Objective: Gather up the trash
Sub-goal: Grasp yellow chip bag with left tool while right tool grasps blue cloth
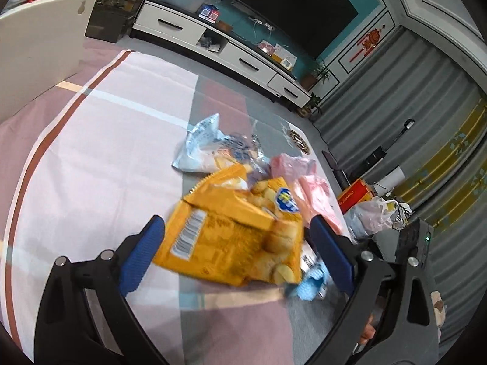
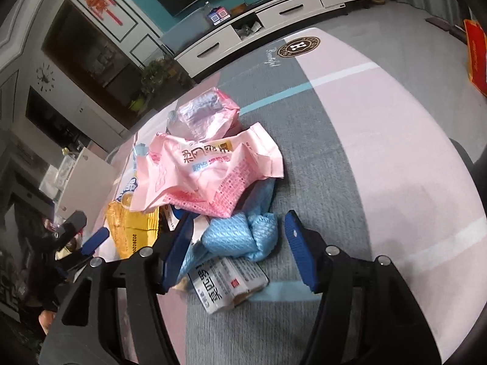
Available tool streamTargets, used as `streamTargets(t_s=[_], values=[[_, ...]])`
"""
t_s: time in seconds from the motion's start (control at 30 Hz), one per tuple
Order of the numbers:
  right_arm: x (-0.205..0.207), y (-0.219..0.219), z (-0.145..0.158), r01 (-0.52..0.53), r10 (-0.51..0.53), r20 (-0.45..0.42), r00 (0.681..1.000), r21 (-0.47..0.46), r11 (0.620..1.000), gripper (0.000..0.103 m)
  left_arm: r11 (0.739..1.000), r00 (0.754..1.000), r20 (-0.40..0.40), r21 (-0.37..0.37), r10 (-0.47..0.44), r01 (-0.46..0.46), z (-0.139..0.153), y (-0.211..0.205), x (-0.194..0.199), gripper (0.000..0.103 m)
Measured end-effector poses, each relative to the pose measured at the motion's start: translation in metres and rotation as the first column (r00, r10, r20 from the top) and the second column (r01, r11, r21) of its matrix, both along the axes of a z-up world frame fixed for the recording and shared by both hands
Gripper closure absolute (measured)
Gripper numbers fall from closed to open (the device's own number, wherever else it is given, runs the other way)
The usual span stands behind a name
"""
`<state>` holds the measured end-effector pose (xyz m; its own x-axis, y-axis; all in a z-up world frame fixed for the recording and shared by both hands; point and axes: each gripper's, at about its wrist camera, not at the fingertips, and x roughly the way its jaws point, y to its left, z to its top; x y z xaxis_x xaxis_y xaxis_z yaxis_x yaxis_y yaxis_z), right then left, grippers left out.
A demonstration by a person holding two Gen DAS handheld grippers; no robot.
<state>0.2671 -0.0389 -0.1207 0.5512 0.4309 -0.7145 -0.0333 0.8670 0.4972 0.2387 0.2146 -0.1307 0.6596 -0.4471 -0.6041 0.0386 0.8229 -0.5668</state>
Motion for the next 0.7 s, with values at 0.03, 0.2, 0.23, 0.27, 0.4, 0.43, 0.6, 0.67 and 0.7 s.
streamTargets(t_s=[0.03,0.2,0.23,0.27,0.4,0.43,0.6,0.67,0.7], values=[[0.002,0.003,-0.001,-0.005,0.005,0.000,1.000,-0.007,1.000,0.041,1.000,1.000,-0.006,-0.007,0.001,-0.001,-0.003,0.001,0.004,0.007],[0.005,0.010,-0.006,-0.012,0.012,-0.008,1.000,-0.026,1.000,0.041,0.997,0.999,-0.039,-0.068,0.024,-0.027,-0.016,0.003,0.019,0.007],[0.004,0.011,-0.006,-0.014,0.014,-0.005,1.000,-0.036,0.999,0.041,0.998,0.998,-0.050,-0.063,0.024,-0.027,-0.018,0.001,0.021,0.007],[0.004,0.012,-0.005,-0.014,0.014,-0.003,1.000,-0.044,0.999,0.041,0.998,0.998,-0.058,-0.055,0.024,-0.027,-0.019,-0.001,0.023,0.007],[0.002,0.018,-0.005,-0.019,0.020,0.009,1.000,-0.079,0.997,0.042,0.999,0.995,-0.092,-0.038,0.027,-0.031,-0.025,-0.007,0.026,0.018],[0.001,0.020,-0.004,-0.018,0.019,0.011,1.000,-0.093,0.995,0.044,0.999,0.996,-0.090,-0.027,0.027,-0.029,-0.025,-0.009,0.025,0.019],[-0.002,0.028,-0.003,-0.029,0.032,0.014,0.999,-0.159,0.987,0.058,0.998,0.997,-0.081,0.064,0.017,-0.012,-0.019,-0.020,0.018,0.033],[-0.004,0.030,-0.001,-0.039,0.042,0.017,0.999,-0.168,0.985,0.060,0.998,0.996,-0.084,0.066,0.008,-0.002,-0.020,-0.023,0.016,0.053],[-0.006,0.031,0.000,-0.044,0.048,0.019,0.999,-0.167,0.985,0.061,0.998,0.996,-0.091,0.069,0.011,-0.005,-0.021,-0.023,0.015,0.058]])
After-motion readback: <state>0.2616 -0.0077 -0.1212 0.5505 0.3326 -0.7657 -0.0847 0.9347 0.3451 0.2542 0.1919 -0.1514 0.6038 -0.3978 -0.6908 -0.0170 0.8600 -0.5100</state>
